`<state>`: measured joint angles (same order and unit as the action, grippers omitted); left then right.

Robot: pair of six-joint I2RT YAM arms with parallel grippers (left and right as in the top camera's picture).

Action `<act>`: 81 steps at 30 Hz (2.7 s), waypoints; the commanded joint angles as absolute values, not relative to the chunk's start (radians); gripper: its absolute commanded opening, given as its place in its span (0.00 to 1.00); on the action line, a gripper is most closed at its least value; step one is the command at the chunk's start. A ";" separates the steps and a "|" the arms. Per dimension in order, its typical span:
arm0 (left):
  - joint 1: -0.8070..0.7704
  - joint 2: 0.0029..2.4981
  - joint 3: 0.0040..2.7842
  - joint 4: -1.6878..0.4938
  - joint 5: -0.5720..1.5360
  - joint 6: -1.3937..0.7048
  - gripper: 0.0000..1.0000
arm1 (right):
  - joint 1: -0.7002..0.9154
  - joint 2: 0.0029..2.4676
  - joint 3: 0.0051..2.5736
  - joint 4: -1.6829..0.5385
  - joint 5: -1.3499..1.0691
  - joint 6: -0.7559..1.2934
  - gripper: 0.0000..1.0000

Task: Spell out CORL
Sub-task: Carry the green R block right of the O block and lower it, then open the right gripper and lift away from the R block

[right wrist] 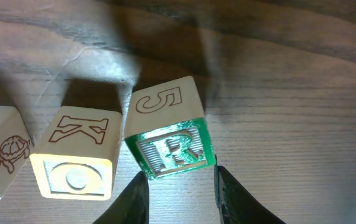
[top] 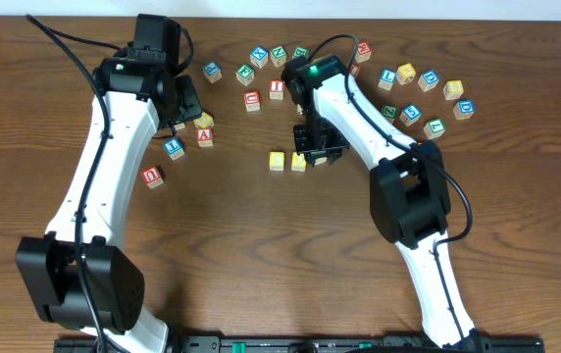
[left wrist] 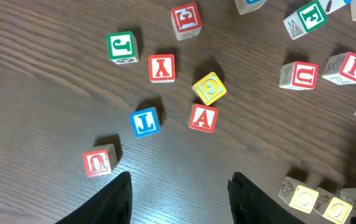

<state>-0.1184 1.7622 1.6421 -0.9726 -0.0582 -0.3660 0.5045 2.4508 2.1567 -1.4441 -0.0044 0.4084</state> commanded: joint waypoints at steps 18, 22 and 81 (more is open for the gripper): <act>-0.115 1.777 1.645 -0.974 -0.060 -0.372 0.50 | 0.486 2.343 2.214 -1.463 -0.006 0.350 0.19; -0.115 1.777 1.645 -0.974 -0.060 -0.372 0.50 | 0.464 2.296 2.214 -1.394 -0.006 0.350 0.12; -0.247 2.097 1.633 -0.910 0.199 -0.300 0.07 | 0.409 2.429 2.066 -1.202 -0.194 0.254 0.01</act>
<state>-0.2504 2.0911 1.6421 -0.9089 0.1864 -0.3130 0.4080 2.4317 2.0708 -1.2030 -0.1860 0.2661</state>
